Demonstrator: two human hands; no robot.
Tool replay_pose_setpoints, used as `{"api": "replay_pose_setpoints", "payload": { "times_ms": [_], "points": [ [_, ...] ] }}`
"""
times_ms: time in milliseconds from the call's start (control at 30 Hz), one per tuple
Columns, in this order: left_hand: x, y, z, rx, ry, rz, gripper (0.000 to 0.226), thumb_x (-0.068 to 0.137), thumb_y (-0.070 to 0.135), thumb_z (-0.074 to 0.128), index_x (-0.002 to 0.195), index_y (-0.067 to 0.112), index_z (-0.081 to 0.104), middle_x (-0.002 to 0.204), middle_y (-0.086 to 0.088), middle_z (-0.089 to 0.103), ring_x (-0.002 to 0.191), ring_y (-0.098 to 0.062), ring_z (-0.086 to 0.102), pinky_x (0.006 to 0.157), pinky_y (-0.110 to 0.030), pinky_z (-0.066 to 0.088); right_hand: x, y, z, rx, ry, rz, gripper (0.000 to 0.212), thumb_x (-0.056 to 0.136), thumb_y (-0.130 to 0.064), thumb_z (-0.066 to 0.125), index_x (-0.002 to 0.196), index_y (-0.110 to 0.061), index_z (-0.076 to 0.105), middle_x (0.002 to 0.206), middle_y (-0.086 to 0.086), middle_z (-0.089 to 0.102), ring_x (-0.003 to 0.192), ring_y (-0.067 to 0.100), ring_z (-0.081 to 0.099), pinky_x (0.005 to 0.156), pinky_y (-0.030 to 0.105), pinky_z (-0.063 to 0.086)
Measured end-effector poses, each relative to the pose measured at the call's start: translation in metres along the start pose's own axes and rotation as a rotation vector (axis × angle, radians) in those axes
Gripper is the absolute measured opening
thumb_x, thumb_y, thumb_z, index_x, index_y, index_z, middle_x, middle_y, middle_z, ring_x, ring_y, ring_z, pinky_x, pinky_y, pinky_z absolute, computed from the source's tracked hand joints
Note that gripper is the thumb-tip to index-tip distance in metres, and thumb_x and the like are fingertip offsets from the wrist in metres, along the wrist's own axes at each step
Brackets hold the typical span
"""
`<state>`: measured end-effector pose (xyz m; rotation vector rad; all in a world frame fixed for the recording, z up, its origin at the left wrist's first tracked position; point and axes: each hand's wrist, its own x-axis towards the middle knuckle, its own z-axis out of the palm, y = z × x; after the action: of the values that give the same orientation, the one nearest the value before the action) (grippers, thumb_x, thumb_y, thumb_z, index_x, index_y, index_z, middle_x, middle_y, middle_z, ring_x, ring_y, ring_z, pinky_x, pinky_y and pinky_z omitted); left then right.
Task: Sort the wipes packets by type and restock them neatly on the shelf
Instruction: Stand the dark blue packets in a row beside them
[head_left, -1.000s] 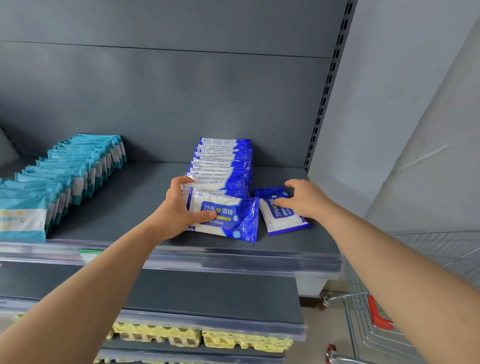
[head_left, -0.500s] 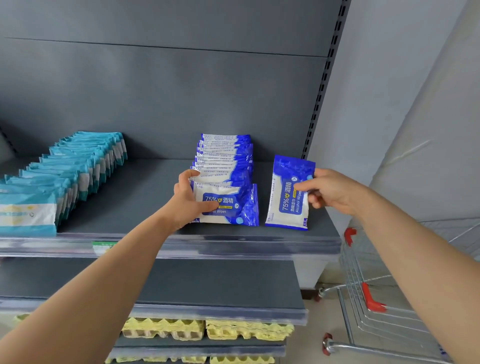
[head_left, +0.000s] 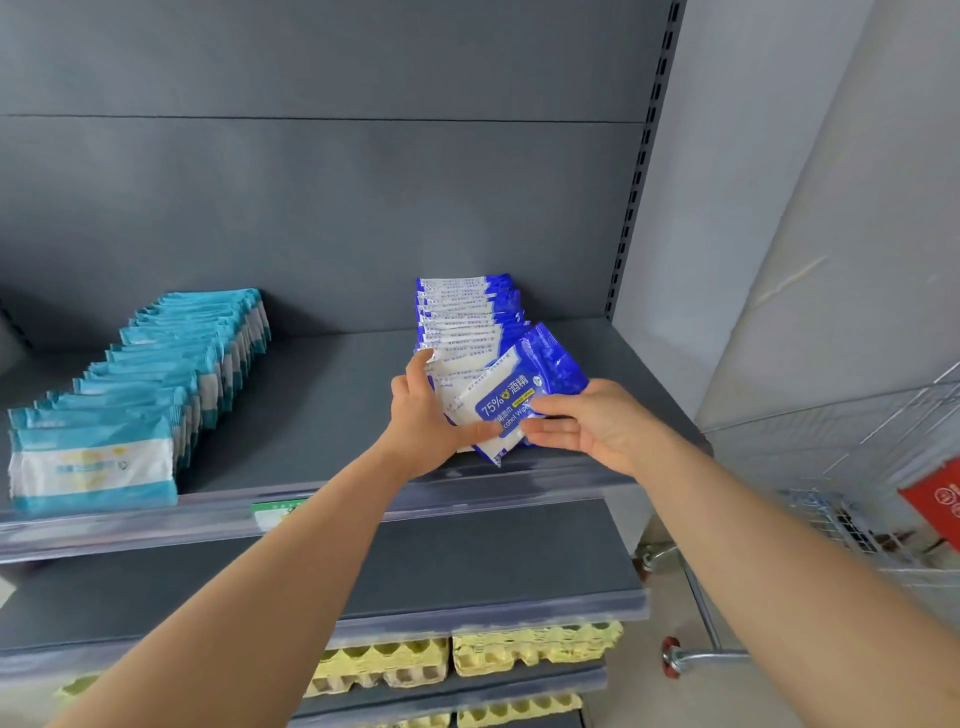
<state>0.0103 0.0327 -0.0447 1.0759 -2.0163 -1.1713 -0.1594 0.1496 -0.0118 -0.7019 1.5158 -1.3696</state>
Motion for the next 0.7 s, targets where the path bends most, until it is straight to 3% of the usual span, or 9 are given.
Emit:
{"api": "replay_pose_setpoints", "payload": {
  "times_ms": [133,233,300,367,433,500,633,700],
  "points": [
    [0.002,0.002,-0.013,0.022,-0.093,0.001,0.118,0.064,0.027,0.088,0.148,0.033,0.006,0.138,0.001,0.031,0.125,-0.015,0.044,0.099,-0.045,0.049,0.001,-0.005,-0.009,-0.489,0.257,-0.153,0.052,0.067,-0.031,0.084,0.107,-0.018,0.053,0.089,0.0,0.069,0.076,0.013,0.07,0.066,0.029,0.053],
    [0.002,0.0,-0.023,-0.026,-0.166,0.055,0.113,0.061,0.019,0.086,0.14,0.043,0.008,0.139,0.003,0.04,0.123,-0.019,0.051,0.089,-0.04,0.056,0.002,-0.001,-0.012,-0.645,0.202,-0.298,0.024,0.077,-0.024,0.077,0.09,-0.014,0.061,0.078,-0.003,0.065,0.065,0.007,0.059,0.062,0.025,0.045],
    [-0.002,-0.004,-0.025,-0.055,-0.15,0.051,0.113,0.071,0.011,0.082,0.144,0.041,0.001,0.139,0.003,0.04,0.121,-0.019,0.053,0.089,-0.037,0.055,0.003,0.005,-0.01,-0.782,0.141,-0.27,0.019,0.079,-0.019,0.075,0.079,-0.009,0.059,0.075,-0.004,0.064,0.062,0.005,0.057,0.056,0.024,0.042],
    [-0.006,-0.008,-0.024,-0.064,-0.129,-0.009,0.096,0.079,0.015,0.077,0.144,0.029,0.007,0.136,0.002,0.043,0.113,-0.016,0.059,0.081,-0.031,0.058,0.006,0.007,-0.01,-0.824,0.137,-0.229,0.025,0.077,-0.021,0.077,0.087,-0.011,0.057,0.085,-0.005,0.065,0.073,0.003,0.061,0.058,0.023,0.046],
    [-0.008,-0.007,-0.021,-0.042,-0.161,-0.029,0.064,0.086,0.017,0.07,0.13,0.023,0.024,0.124,0.005,0.053,0.096,-0.006,0.063,0.062,-0.016,0.055,0.012,0.005,-0.009,-0.728,0.065,-0.199,0.046,0.072,-0.022,0.08,0.109,-0.015,0.054,0.103,-0.005,0.067,0.088,0.006,0.065,0.073,0.03,0.055],
    [-0.005,-0.005,-0.018,-0.037,-0.186,-0.047,0.053,0.09,0.016,0.064,0.126,0.024,0.026,0.12,0.007,0.056,0.092,-0.005,0.062,0.054,-0.012,0.05,0.017,0.001,-0.005,-0.652,-0.013,-0.186,0.059,0.073,-0.018,0.08,0.123,-0.02,0.048,0.117,-0.006,0.064,0.101,0.01,0.064,0.086,0.038,0.056],
    [0.001,0.005,-0.015,-0.117,-0.187,-0.061,0.049,0.094,0.008,0.057,0.123,0.031,0.024,0.125,0.005,0.052,0.099,-0.009,0.059,0.056,-0.011,0.051,0.024,-0.01,0.001,-0.683,-0.034,-0.26,0.064,0.076,-0.015,0.078,0.132,-0.022,0.047,0.127,-0.005,0.061,0.107,0.01,0.062,0.085,0.033,0.055],
    [0.004,0.001,-0.013,-0.127,-0.18,-0.076,0.051,0.093,0.009,0.057,0.124,0.036,0.028,0.133,0.002,0.047,0.113,-0.014,0.056,0.071,-0.021,0.057,0.026,-0.017,0.003,-0.701,-0.113,-0.224,0.071,0.078,-0.012,0.075,0.137,-0.026,0.039,0.133,-0.009,0.056,0.111,0.009,0.059,0.088,0.033,0.054]
  ]
}}
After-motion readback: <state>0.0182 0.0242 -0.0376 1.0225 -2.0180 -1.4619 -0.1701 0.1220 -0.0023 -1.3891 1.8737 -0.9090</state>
